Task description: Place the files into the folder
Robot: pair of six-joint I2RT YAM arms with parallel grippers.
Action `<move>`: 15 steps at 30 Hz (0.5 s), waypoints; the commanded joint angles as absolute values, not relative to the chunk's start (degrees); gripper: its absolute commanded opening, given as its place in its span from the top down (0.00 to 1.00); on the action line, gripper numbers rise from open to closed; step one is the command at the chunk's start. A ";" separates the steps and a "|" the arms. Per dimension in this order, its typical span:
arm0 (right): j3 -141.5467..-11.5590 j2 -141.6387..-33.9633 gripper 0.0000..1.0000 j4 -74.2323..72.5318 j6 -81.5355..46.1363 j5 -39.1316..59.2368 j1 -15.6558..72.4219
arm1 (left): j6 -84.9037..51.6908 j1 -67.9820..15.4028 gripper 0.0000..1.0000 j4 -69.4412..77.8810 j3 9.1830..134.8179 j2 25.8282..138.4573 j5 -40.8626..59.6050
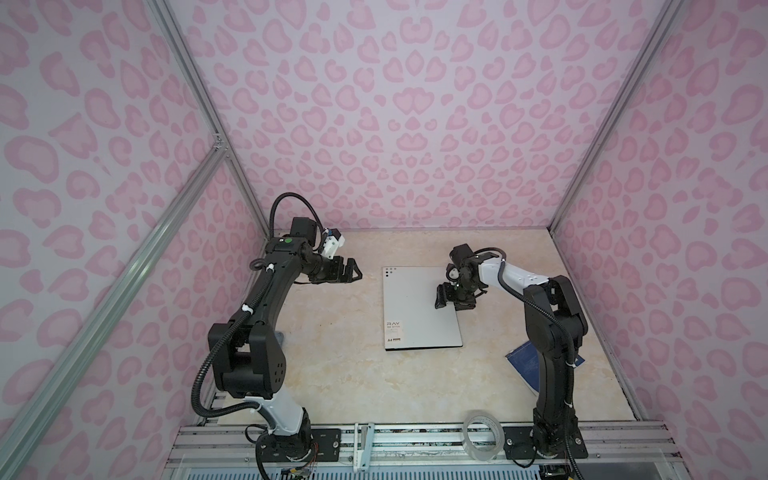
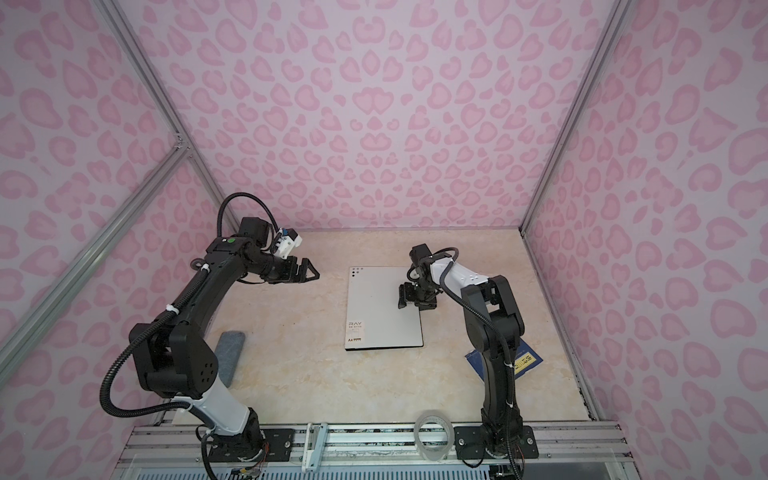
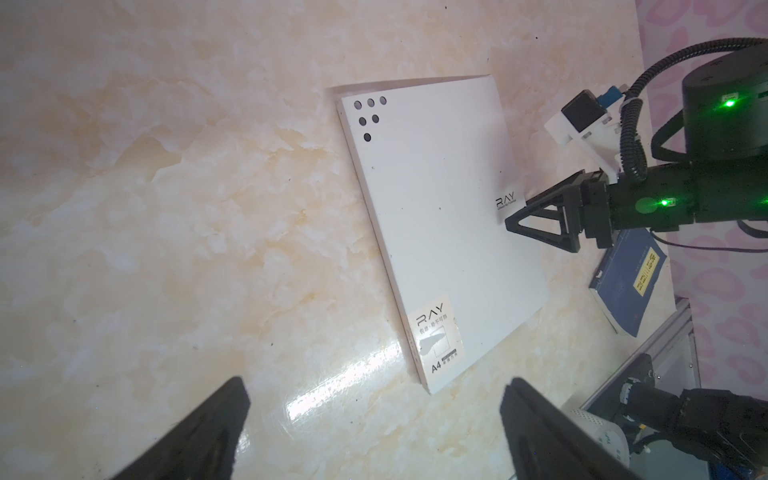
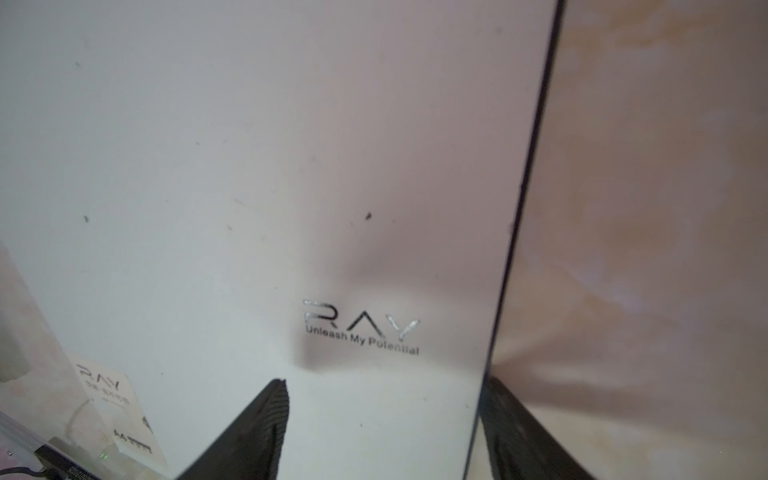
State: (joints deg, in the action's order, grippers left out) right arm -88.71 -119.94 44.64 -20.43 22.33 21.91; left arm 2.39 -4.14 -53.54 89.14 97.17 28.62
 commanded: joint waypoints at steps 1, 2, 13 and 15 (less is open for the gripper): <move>-91.21 -121.82 0.25 45.67 -21.01 22.41 23.10 | 2.20 -4.04 0.01 -54.03 89.81 97.55 27.82; -91.98 -122.22 0.25 45.89 -21.01 22.56 23.66 | 2.28 -4.04 0.01 -54.26 89.99 97.64 27.54; -91.48 -121.85 0.25 44.04 -22.60 24.20 25.86 | 3.59 -3.93 0.00 -55.81 92.25 98.87 25.51; -90.57 -121.24 0.25 42.97 -22.92 24.70 25.93 | 3.69 -3.87 0.01 -55.85 92.72 98.88 24.92</move>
